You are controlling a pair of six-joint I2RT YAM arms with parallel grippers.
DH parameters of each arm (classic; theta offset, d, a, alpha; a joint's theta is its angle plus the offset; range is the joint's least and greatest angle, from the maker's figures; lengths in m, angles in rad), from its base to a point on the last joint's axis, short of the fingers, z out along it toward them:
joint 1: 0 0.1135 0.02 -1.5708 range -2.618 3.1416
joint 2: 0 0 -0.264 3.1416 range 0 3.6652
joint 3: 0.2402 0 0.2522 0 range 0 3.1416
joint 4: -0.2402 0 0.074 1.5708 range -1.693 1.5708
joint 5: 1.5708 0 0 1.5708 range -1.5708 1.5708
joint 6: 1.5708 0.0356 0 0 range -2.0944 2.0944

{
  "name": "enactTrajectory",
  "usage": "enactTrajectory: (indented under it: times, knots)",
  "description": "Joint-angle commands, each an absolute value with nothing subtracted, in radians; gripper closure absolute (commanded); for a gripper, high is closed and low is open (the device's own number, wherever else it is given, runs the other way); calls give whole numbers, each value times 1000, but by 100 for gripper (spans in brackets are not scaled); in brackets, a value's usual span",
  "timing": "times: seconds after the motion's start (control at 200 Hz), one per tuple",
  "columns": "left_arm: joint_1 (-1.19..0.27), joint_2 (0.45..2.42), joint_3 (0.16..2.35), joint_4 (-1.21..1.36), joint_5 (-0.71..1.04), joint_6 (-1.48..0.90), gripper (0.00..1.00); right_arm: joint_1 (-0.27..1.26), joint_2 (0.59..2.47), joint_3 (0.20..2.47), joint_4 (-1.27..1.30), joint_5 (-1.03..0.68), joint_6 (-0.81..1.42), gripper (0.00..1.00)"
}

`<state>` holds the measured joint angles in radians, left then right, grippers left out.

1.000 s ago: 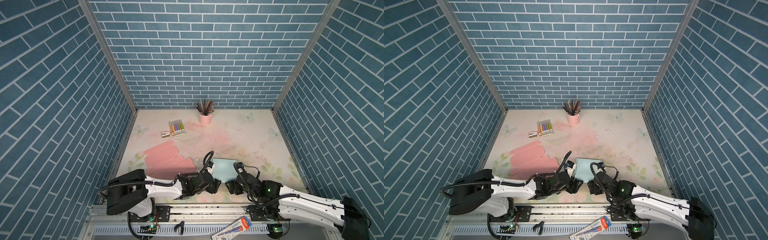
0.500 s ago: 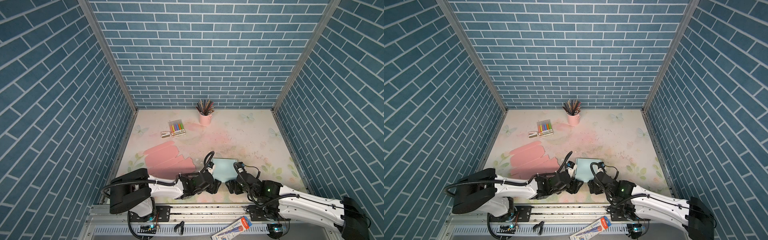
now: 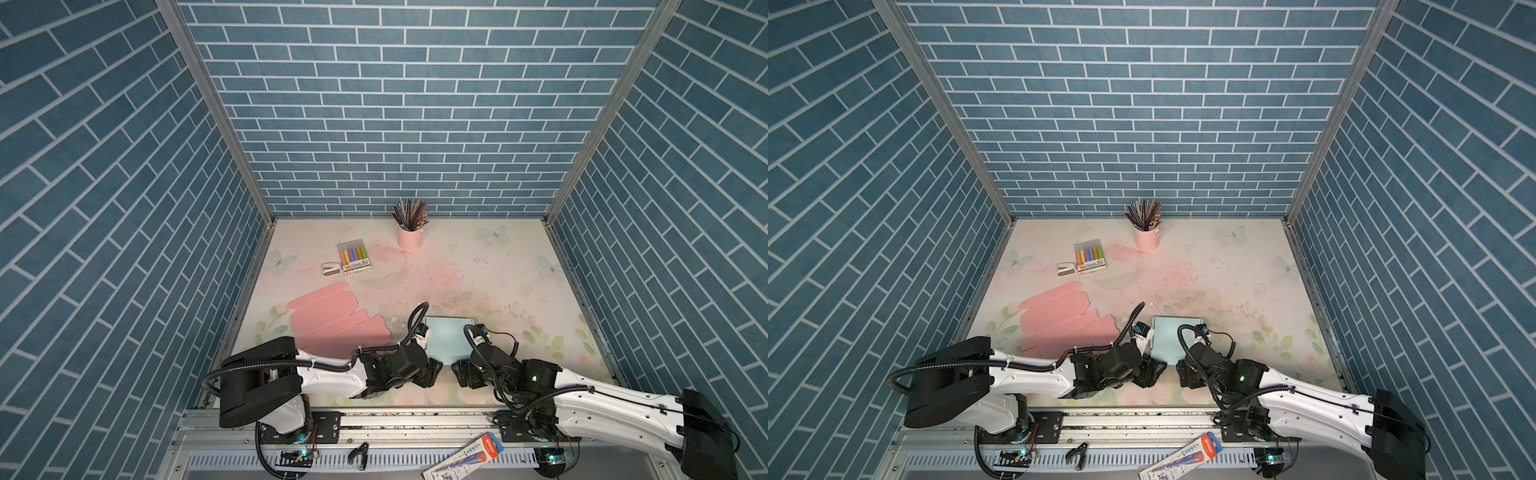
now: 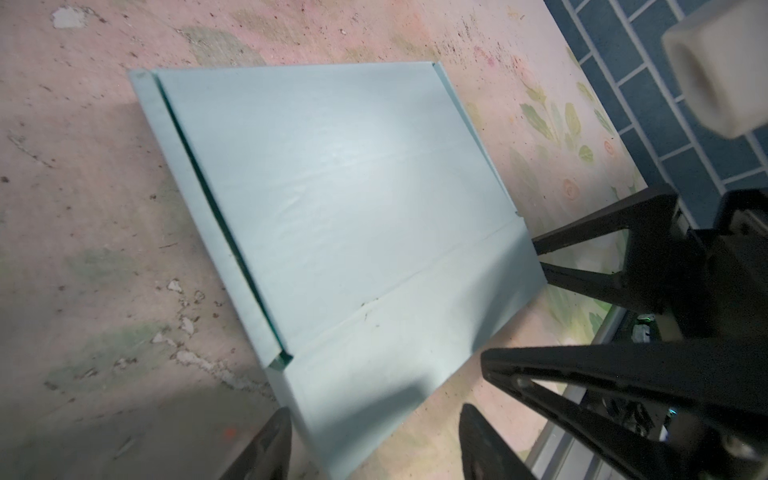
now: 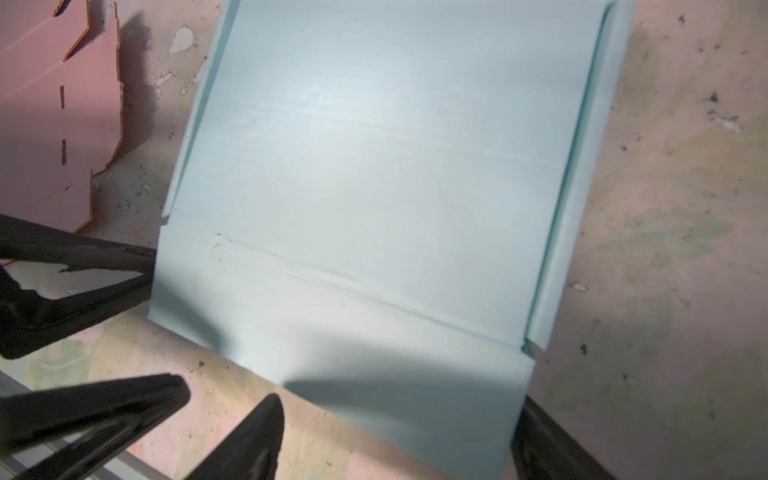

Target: Fold the paper box

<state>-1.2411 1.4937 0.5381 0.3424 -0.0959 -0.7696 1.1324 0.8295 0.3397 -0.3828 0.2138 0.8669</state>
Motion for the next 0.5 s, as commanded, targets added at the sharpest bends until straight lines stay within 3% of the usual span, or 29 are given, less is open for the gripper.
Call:
enactTrajectory:
  times: [0.0, 0.49]
  knots:
    - [-1235, 1491, 548, 362, -99, -767, 37, 1139, 829, 361, -382, 230, 885, 18]
    - [-1236, 1511, 551, 367, -105, -764, 38, 1139, 850, 357, -374, 236, 884, 18]
